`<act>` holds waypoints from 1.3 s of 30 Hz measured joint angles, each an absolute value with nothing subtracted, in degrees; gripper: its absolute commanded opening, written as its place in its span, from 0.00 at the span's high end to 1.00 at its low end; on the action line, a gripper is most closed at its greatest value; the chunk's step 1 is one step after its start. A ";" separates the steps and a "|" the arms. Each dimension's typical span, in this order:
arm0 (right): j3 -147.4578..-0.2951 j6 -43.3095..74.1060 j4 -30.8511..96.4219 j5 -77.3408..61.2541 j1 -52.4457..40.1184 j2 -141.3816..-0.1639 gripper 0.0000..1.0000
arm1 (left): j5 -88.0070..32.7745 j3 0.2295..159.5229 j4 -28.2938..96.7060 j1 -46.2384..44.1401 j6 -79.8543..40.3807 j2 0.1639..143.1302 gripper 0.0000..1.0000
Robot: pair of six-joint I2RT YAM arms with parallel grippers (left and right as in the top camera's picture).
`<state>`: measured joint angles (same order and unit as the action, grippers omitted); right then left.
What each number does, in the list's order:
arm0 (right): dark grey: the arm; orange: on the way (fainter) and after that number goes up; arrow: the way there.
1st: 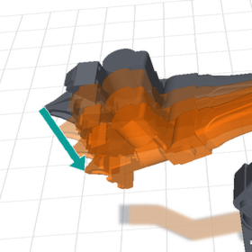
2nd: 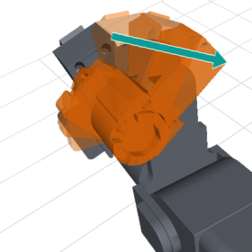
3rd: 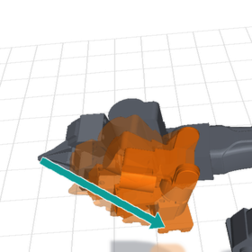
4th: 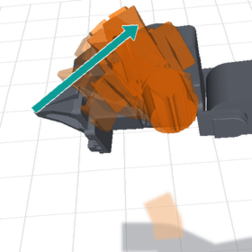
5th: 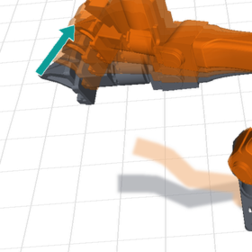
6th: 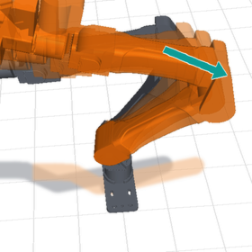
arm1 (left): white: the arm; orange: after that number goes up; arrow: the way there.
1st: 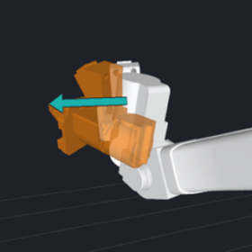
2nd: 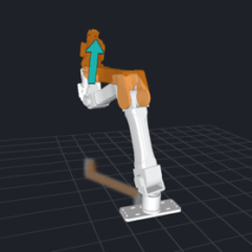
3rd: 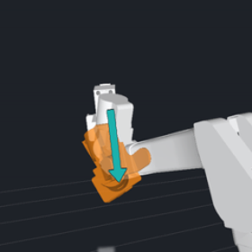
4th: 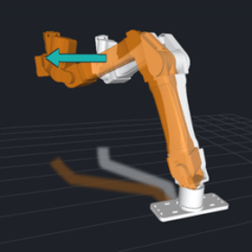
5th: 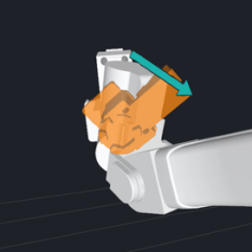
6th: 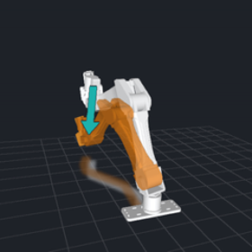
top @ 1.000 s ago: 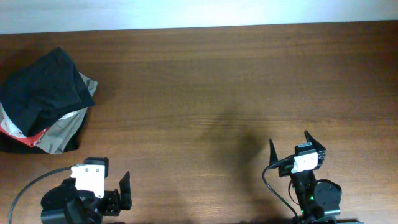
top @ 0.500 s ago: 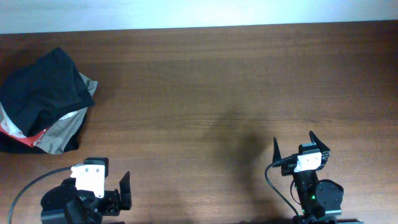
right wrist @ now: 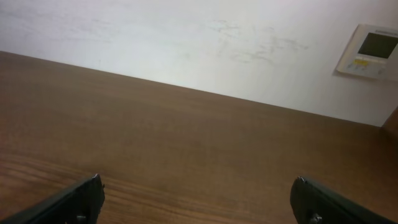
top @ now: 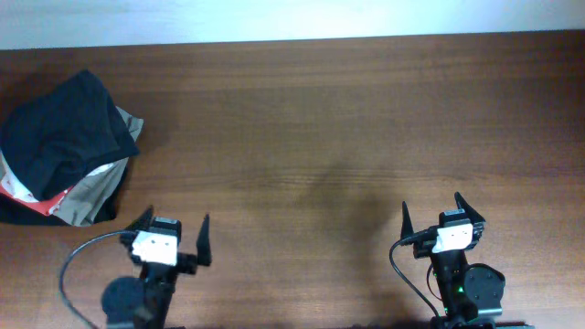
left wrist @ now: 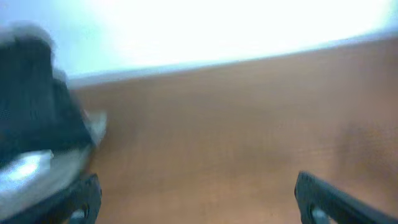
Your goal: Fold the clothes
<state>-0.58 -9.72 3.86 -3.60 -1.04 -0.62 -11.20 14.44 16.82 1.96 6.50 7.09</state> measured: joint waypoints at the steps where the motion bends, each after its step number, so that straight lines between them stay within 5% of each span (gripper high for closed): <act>1: -0.58 -9.69 3.86 -3.49 -1.04 -0.62 0.01 | -11.42 10.07 8.80 1.17 6.33 5.30 0.01; 3: -0.58 -9.69 3.88 -3.44 -1.04 -0.62 0.01 | -10.50 2.20 -3.66 0.71 6.17 2.28 0.01; 7: -0.58 -9.72 3.88 -3.44 -1.04 -0.62 0.01 | -6.15 0.86 4.25 0.69 4.43 0.89 0.01; 39: -0.58 -9.72 3.88 -3.44 -1.04 -0.62 0.01 | -4.01 0.86 4.32 0.38 4.01 0.78 0.01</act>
